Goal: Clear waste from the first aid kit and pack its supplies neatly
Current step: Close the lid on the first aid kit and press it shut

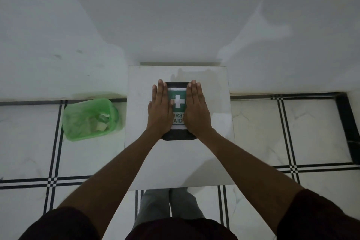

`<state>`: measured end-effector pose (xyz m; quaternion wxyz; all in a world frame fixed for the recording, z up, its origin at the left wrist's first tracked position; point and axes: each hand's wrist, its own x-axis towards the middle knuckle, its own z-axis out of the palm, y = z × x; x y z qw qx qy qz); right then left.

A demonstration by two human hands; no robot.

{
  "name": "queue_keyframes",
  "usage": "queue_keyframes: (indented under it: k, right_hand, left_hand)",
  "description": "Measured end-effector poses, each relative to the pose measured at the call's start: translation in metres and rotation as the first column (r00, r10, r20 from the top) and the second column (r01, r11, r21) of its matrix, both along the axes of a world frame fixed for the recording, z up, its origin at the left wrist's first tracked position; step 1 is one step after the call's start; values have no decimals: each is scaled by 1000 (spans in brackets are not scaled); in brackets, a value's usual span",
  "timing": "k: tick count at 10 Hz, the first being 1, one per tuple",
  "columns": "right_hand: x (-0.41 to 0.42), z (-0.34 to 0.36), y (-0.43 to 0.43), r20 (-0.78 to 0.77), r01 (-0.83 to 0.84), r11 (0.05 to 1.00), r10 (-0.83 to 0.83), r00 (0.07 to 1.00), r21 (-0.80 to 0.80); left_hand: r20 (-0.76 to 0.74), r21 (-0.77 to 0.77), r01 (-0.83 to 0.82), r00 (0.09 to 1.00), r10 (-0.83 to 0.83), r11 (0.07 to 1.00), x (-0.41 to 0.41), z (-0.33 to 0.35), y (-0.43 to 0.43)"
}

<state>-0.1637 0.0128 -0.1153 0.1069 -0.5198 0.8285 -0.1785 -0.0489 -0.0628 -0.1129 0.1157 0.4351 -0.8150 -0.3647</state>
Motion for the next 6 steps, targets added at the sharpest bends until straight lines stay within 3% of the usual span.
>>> queue_keyframes:
  k: [2, 5, 6]
  right_hand:
    - [18, 5, 17, -11, 92, 996, -92, 996, -15]
    - [31, 4, 36, 22, 79, 997, -79, 997, -12]
    - [26, 26, 32, 39, 97, 994, -95, 995, -49]
  left_hand:
    - [-121, 38, 1, 993, 4, 999, 17, 9, 26]
    - [4, -44, 64, 998, -64, 997, 31, 8, 42]
    - [-20, 21, 29, 999, -29, 999, 30, 23, 33]
